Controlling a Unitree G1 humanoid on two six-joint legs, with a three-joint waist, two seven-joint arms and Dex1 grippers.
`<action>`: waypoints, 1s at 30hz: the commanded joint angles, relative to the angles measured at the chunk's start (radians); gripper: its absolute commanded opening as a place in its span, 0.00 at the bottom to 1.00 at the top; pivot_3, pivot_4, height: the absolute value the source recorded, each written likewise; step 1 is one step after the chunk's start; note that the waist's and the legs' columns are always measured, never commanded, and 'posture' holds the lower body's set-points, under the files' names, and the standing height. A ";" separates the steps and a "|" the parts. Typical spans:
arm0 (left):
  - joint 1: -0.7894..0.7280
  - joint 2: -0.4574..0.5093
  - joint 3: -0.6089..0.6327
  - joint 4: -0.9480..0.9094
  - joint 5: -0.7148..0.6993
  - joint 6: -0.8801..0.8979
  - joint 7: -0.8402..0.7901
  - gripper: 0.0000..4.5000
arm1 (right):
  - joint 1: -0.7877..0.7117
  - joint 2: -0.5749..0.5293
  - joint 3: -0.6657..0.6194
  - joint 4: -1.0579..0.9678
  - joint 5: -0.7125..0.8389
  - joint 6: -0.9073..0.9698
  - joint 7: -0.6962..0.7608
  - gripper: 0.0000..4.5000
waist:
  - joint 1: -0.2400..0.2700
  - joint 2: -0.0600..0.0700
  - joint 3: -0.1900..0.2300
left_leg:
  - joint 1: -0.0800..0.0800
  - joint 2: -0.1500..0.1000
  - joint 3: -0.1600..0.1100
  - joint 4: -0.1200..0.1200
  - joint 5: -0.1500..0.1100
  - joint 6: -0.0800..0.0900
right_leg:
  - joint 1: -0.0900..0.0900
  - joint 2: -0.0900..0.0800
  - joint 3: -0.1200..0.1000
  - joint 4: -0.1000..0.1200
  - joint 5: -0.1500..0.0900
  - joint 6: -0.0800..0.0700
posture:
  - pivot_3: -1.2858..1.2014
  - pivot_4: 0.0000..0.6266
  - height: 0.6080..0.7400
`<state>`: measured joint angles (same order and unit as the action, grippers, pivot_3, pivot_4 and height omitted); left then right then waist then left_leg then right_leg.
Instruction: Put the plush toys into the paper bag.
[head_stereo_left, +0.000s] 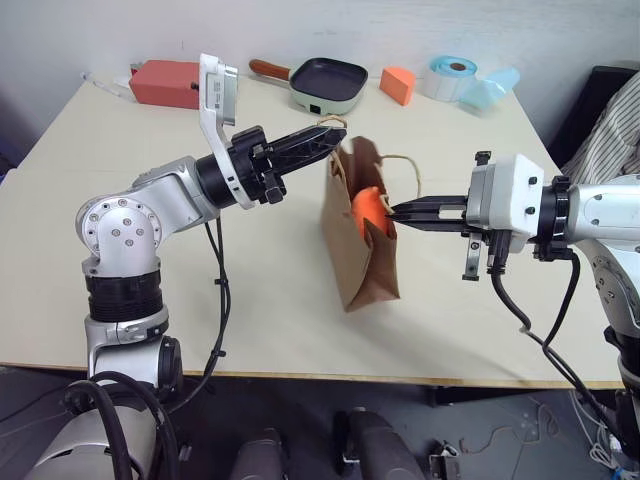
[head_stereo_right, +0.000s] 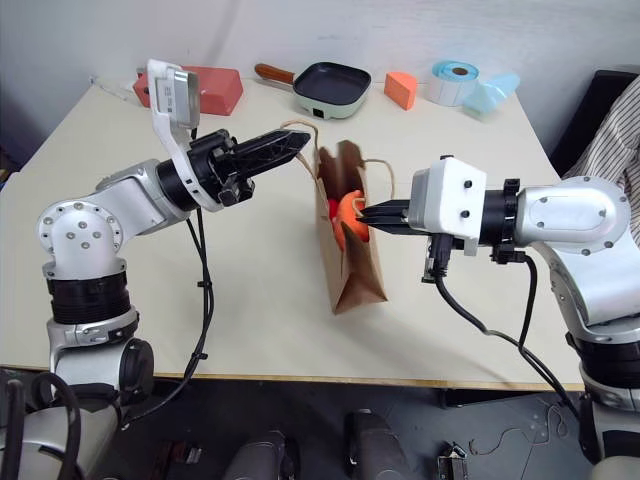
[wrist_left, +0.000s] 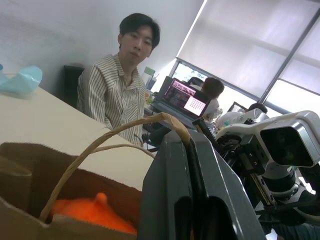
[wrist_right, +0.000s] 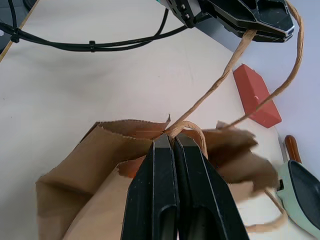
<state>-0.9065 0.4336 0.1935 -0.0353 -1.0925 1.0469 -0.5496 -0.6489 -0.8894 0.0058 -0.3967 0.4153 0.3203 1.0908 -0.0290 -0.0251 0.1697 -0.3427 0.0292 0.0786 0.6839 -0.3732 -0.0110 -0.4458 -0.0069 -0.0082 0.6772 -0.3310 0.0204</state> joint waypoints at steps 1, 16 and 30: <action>0.027 0.018 -0.032 -0.045 0.041 -0.017 -0.035 0.00 | 0.025 0.012 0.029 -0.022 -0.044 -0.039 -0.007 0.00 | -0.001 0.000 0.000 | 0.000 0.000 0.000 0.000 0.000 0.000 | 0.000 0.000 0.000 0.000 0.000 0.000 | 0.52 0.24 1.00; 0.194 0.213 0.193 -0.249 -0.266 0.106 -0.042 0.98 | 0.155 -0.107 -0.364 -0.116 0.343 0.255 -0.023 0.67 | -0.002 0.000 0.000 | 0.000 0.001 -0.001 -0.001 0.000 0.000 | 0.000 0.000 -0.001 0.000 0.000 0.000 | 0.52 0.24 1.00; 0.208 0.217 0.161 -0.241 -0.306 -0.002 0.083 0.99 | 0.458 -0.084 -0.581 -0.140 0.546 0.415 -0.115 0.67 | 0.002 0.000 0.000 | 0.002 -0.001 -0.002 0.000 0.000 0.001 | 0.005 0.000 -0.001 -0.001 0.000 0.000 | 0.52 0.24 1.00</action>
<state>-0.6824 0.6375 0.3545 -0.2872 -1.3719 1.0456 -0.4654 -0.1884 -0.9783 -0.5696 -0.5015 0.9632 0.7654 0.9862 -0.0273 -0.0252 0.1697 -0.3401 0.0285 0.0772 0.6834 -0.3737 -0.0100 -0.4409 -0.0067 -0.0085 0.6759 -0.3311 0.0204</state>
